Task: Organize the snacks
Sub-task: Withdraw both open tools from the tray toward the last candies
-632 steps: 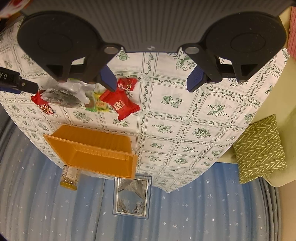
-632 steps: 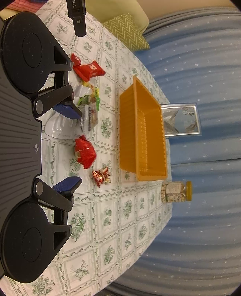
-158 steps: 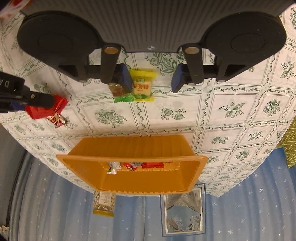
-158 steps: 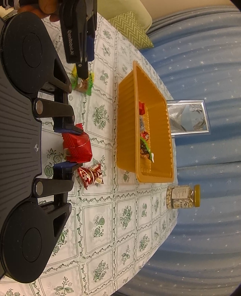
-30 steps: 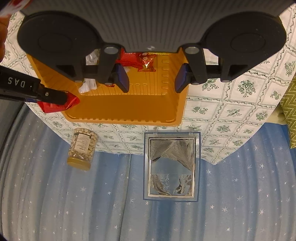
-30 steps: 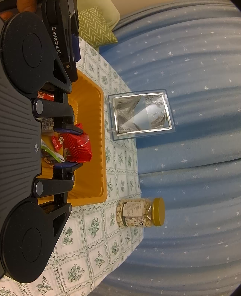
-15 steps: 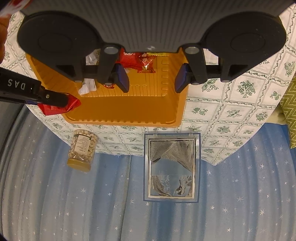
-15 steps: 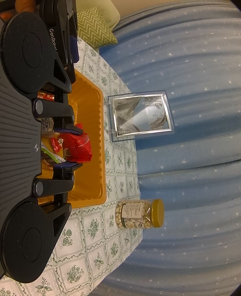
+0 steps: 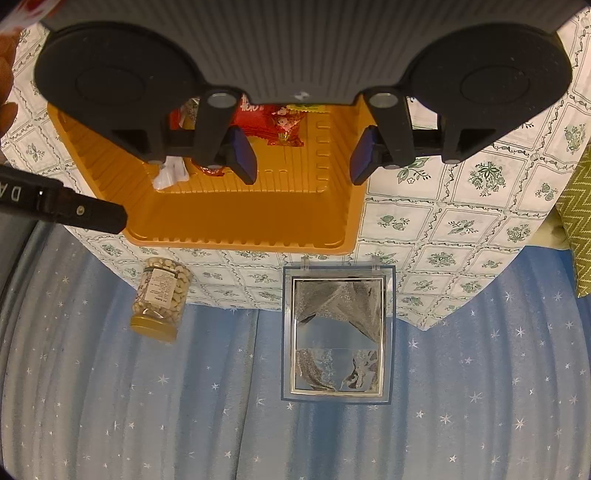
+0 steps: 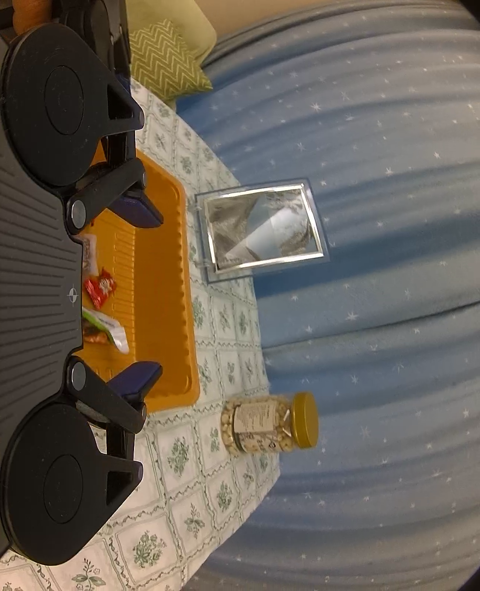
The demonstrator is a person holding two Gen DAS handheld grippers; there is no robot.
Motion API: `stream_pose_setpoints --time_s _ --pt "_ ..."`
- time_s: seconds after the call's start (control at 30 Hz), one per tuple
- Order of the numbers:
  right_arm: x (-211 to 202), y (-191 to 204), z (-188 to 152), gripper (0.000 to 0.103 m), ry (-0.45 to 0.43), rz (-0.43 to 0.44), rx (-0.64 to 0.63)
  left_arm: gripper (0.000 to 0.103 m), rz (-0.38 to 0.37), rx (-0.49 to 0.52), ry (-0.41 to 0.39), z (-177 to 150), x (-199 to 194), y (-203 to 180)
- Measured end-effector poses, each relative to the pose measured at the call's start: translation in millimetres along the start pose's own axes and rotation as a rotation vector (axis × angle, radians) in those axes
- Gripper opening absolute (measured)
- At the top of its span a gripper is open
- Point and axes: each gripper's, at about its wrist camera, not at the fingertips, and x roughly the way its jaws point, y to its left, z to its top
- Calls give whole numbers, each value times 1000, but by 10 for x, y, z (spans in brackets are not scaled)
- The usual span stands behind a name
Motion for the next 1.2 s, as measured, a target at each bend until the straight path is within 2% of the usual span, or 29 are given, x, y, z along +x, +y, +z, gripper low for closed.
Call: stream_pose_setpoints --time_s 0.33,0.63,0.77,1.2 --pt "-4 -32 -2 79 1 -21 1 53 1 8 -1 0 1 -15" --pt "-33 -57 -4 79 3 -49 3 59 2 13 -6 -5 -21 -15" --pt "-67 -75 -11 79 -3 -81 -17 71 14 14 -16 -14 -70 4" --pt "-371 -207 -129 79 16 -153 -7 89 32 14 -36 -122 -353 21"
